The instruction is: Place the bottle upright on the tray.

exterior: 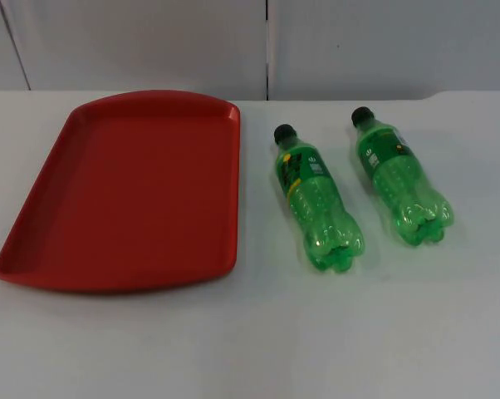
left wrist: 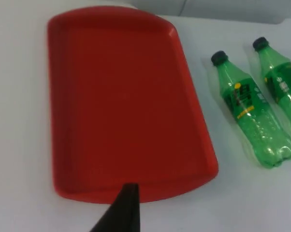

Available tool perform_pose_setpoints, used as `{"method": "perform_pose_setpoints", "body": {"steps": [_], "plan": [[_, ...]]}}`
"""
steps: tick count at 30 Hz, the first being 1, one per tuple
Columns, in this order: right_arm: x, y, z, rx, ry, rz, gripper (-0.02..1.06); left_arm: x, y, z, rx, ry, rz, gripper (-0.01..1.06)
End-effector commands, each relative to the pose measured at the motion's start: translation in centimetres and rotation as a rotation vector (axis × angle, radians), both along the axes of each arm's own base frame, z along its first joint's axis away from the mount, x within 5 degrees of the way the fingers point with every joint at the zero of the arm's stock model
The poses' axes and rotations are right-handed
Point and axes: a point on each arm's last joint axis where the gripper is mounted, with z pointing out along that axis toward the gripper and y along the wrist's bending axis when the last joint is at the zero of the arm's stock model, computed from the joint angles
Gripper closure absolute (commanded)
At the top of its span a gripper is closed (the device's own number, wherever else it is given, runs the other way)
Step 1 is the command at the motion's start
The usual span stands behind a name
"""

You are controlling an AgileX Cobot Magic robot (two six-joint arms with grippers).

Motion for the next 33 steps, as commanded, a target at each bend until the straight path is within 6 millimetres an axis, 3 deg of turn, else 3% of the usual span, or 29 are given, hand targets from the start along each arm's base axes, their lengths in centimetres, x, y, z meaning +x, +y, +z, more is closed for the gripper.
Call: {"method": "perform_pose_setpoints", "body": {"steps": [1, 8, 21, 26, 30, 33], "plan": [[0.0, 0.0, 0.0, -0.004, -0.008, 0.000, -0.01, 1.2, -0.2, 0.3, -0.032, -0.009, -0.017, 0.00], [0.0, 0.0, 0.0, -0.004, -0.008, 0.000, -0.01, 5.8, -0.7, 0.3, -0.098, 0.004, -0.083, 0.00], [0.0, 0.0, 0.0, -0.004, -0.008, 0.000, -0.01, 11.1, -0.7, 0.3, -0.095, 0.021, -0.095, 0.00], [0.0, 0.0, 0.0, -0.004, -0.008, 0.000, -0.01, 13.4, -2.4, -0.4, -0.061, 0.070, -0.151, 0.00], [0.0, 0.0, 0.0, -0.004, -0.008, 0.000, -0.01, 16.2, -5.6, -1.6, 0.012, 0.155, -0.199, 0.00], [0.0, 0.0, 0.0, -0.004, -0.008, 0.000, -0.01, 17.3, -6.8, -2.4, 0.053, 0.201, -0.179, 0.00]]}}
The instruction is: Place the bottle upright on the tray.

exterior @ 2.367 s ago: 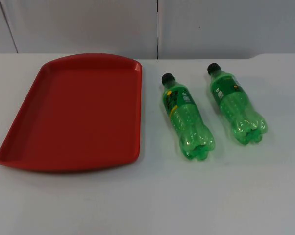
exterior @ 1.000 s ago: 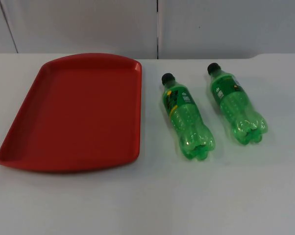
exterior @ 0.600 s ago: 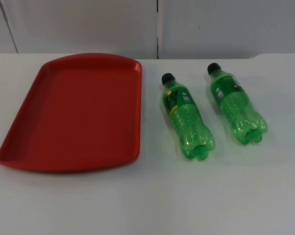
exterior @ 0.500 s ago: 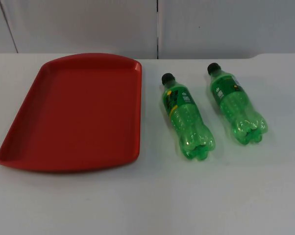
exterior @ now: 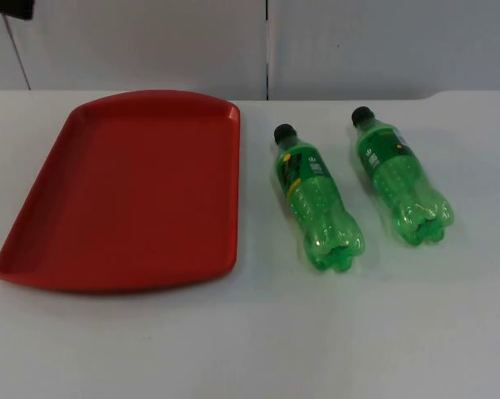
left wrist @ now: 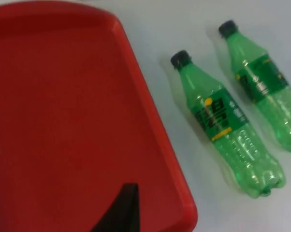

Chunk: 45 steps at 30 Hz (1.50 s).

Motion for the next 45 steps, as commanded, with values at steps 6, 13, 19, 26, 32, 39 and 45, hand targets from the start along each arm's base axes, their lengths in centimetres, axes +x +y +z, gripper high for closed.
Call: {"method": "perform_pose_setpoints", "body": {"steps": [6, 13, 19, 26, 32, 39, 45], "plan": [[0.0, 0.0, 0.0, -0.004, -0.008, 0.000, -0.01, 2.4, -4.9, -1.3, 0.095, 0.062, 0.030, 0.00], [0.0, 0.0, 0.0, -0.004, -0.008, 0.000, -0.01, 3.2, -9.0, -2.3, 0.079, 0.104, 0.040, 0.00], [0.0, 0.0, 0.0, -0.004, -0.008, 0.000, -0.01, 4.1, -13.7, -4.7, 0.086, 0.159, 0.078, 0.02], [0.0, 0.0, 0.0, -0.004, -0.008, 0.000, -0.01, 4.8, -17.1, -7.9, 0.046, 0.231, 0.141, 0.05], [0.0, 0.0, 0.0, -0.004, -0.008, 0.000, -0.01, 5.7, -19.9, -10.5, 0.037, 0.276, 0.170, 0.05], [0.0, 0.0, 0.0, -0.004, -0.008, 0.000, -0.01, 7.4, -21.2, -13.4, 0.146, 0.314, 0.219, 0.05], [0.0, 0.0, 0.0, -0.004, -0.008, 0.000, -0.01, 8.4, -21.6, -15.5, 0.196, 0.345, 0.255, 0.05]]}}
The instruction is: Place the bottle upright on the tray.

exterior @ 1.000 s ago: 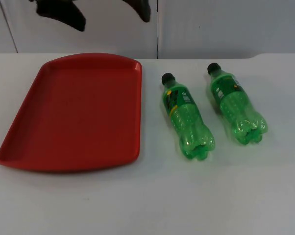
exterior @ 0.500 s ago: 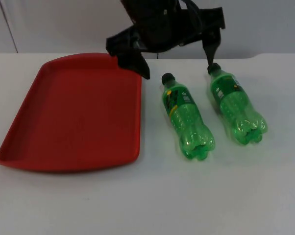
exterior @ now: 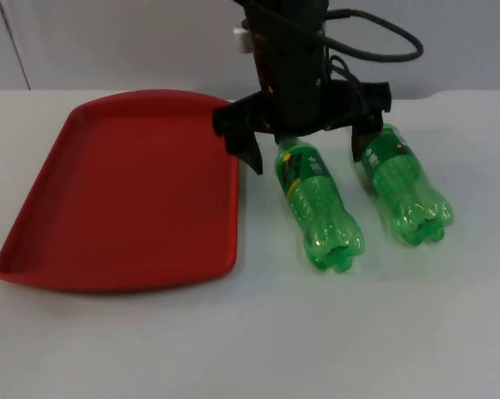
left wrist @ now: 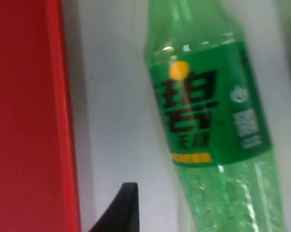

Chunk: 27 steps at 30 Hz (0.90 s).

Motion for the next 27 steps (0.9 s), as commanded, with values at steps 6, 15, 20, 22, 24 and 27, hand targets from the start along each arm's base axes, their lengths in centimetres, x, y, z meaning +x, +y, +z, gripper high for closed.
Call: {"method": "perform_pose_setpoints", "body": {"steps": [6, 15, 20, 22, 24, 27], "plan": [[0.0, 0.0, 0.0, -0.004, -0.008, 0.000, -0.01, 0.8, -0.8, -0.7, -0.007, -0.005, 0.034, 0.05], [0.0, 0.0, 0.0, -0.004, -0.008, 0.000, -0.01, 2.0, -1.1, -1.9, 0.011, -0.040, 0.065, 0.05], [0.0, 0.0, 0.0, -0.004, -0.008, 0.000, -0.01, 2.9, -0.9, -2.7, 0.000, -0.047, 0.071, 0.05], [0.0, 0.0, 0.0, -0.004, -0.008, 0.000, -0.01, 3.3, -0.6, -2.8, -0.004, -0.048, 0.072, 0.05], [0.0, 0.0, 0.0, -0.004, -0.008, 0.000, -0.01, 3.7, -0.4, -3.4, 0.007, -0.042, 0.071, 0.06], [0.0, 0.0, 0.0, -0.004, -0.008, 0.000, -0.01, 4.1, 0.0, -3.7, 0.000, -0.036, 0.087, 0.07]]}}
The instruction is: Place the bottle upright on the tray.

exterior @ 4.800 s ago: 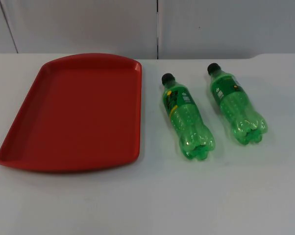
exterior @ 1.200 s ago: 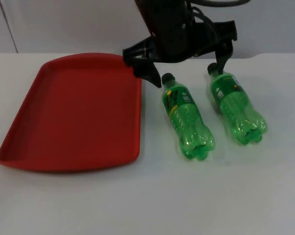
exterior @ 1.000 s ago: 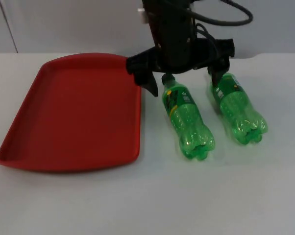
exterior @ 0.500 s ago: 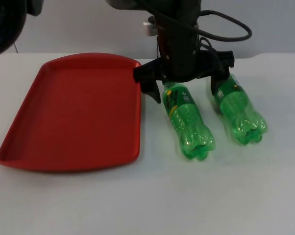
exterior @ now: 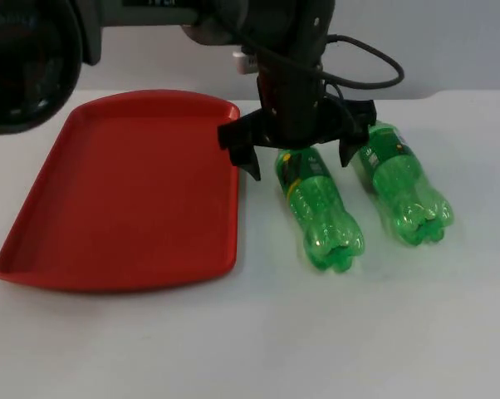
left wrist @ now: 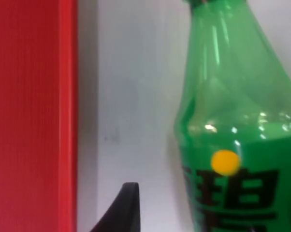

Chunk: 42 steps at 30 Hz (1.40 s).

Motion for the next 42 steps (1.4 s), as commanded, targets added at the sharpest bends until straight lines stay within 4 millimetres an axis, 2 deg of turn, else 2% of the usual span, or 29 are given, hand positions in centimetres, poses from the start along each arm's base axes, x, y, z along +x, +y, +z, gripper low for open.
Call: {"method": "perform_pose_setpoints", "body": {"steps": [1, 10, 16, 23, 28, 37, 42], "plan": [[0.0, 0.0, 0.0, -0.002, -0.008, -0.001, -0.01, 0.3, 0.1, 0.0, -0.014, 0.000, 0.009, 0.07], [0.0, 0.0, 0.0, -0.002, -0.008, -0.001, -0.01, 1.1, -0.7, -0.2, -0.053, -0.024, 0.000, 0.07], [0.0, 0.0, 0.0, -0.002, -0.008, -0.001, -0.01, 1.6, -1.2, -1.1, -0.055, -0.011, -0.010, 0.07], [0.0, 0.0, 0.0, -0.002, -0.008, -0.001, -0.01, 1.8, -0.9, -2.1, -0.010, -0.012, -0.017, 0.07], [0.0, 0.0, 0.0, -0.002, -0.008, -0.001, -0.01, 1.8, -0.7, -2.2, 0.025, -0.019, -0.024, 0.13], [0.0, 0.0, 0.0, -0.002, -0.008, -0.001, -0.01, 1.7, -0.7, -3.6, 0.033, 0.005, -0.025, 0.13], [0.0, 0.0, 0.0, -0.002, -0.008, -0.001, -0.01, 1.8, -0.8, -3.5, 0.023, -0.005, -0.025, 0.13]]}}
